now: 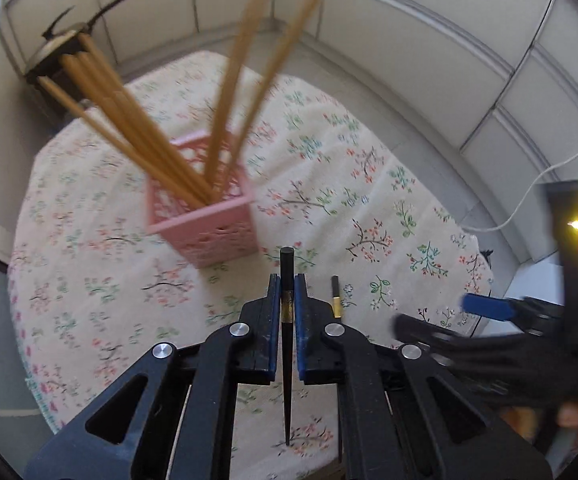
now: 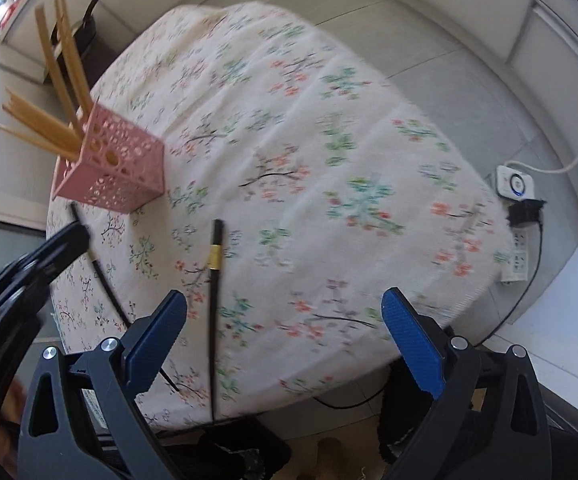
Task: Organize utensils
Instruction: 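Grasp the other black chopstick with the right tool while the left tool holds its chopstick, then lower the left tool's black chopstick into the pink basket and open it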
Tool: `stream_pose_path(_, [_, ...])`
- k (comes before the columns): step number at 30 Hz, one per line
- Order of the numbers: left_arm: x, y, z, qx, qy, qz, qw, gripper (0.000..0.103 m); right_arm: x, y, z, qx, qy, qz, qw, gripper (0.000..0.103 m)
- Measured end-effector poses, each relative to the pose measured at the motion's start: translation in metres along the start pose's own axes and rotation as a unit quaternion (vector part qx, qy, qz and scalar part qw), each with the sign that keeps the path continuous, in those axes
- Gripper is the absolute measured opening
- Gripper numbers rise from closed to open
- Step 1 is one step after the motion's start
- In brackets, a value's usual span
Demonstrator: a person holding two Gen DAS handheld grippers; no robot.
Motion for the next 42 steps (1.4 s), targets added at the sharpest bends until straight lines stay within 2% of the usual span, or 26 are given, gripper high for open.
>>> stream_pose_path(3, [0.002, 0.031, -0.018, 0.016, 0.014, 0.036, 0.9991, 0.006, 0.000, -0.024, -0.030, -0.015, 0.023, -0.020, 0.999, 0.093])
stream_pose_path(5, [0.003, 0.049, -0.029, 0.020, 0.024, 0.059, 0.9978, 0.006, -0.002, -0.038, -0.043, -0.030, 0.035, -0.027, 0.999, 0.085])
stream_pose_path(8, [0.004, 0.069, -0.042, 0.029, 0.036, 0.085, 0.9953, 0.006, -0.006, -0.057, -0.054, -0.050, 0.048, -0.040, 0.997, 0.068])
stream_pose_path(10, [0.005, 0.078, -0.048, 0.031, 0.040, 0.097, 0.9940, 0.006, -0.009, -0.067, -0.058, -0.057, 0.052, -0.047, 0.996, 0.046])
stream_pose_path(11, [0.006, 0.081, -0.050, 0.032, 0.042, 0.101, 0.9935, 0.006, -0.009, -0.069, -0.058, -0.067, 0.058, -0.039, 0.995, 0.040])
stream_pose_path(12, [0.007, 0.084, -0.052, 0.033, 0.044, 0.105, 0.9929, 0.006, -0.008, -0.067, -0.060, -0.074, 0.069, -0.022, 0.995, 0.022])
stream_pose_path(13, [0.007, 0.088, -0.053, 0.032, 0.046, 0.109, 0.9925, 0.006, -0.007, -0.067, -0.062, -0.073, 0.073, -0.017, 0.994, 0.010])
stream_pose_path(16, [0.008, 0.096, -0.056, 0.031, 0.048, 0.118, 0.9914, 0.006, -0.006, -0.060, -0.061, -0.043, 0.048, -0.009, 0.998, 0.008])
stream_pose_path(19, [0.009, 0.102, -0.054, 0.030, 0.047, 0.125, 0.9906, 0.006, -0.003, -0.038, -0.058, -0.019, 0.044, 0.018, 0.999, 0.008])
stream_pose_path(25, [0.007, 0.117, -0.052, 0.025, 0.050, 0.141, 0.9884, 0.006, -0.009, 0.029, -0.052, 0.041, 0.052, 0.074, 0.995, 0.007])
stream_pose_path(34, [0.008, 0.151, -0.059, 0.028, 0.080, 0.187, 0.9787, 0.006, -0.018, 0.144, -0.065, 0.117, 0.095, 0.177, 0.973, 0.007])
stream_pose_path(42, [0.036, 0.182, -0.068, 0.041, 0.092, 0.227, 0.9686, 0.006, 0.008, 0.219, -0.082, 0.162, 0.094, 0.230, 0.955, 0.007])
Point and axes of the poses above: each gripper's, at about its wrist camera, not at the fingertips, and y roughly against the way its jaws point, z to its right, x to its top, the point moved 9 cm from there along -y, roughly the way its jaws point, and after that the axes turned 9 degrees about -y, right-handed, at the moved point
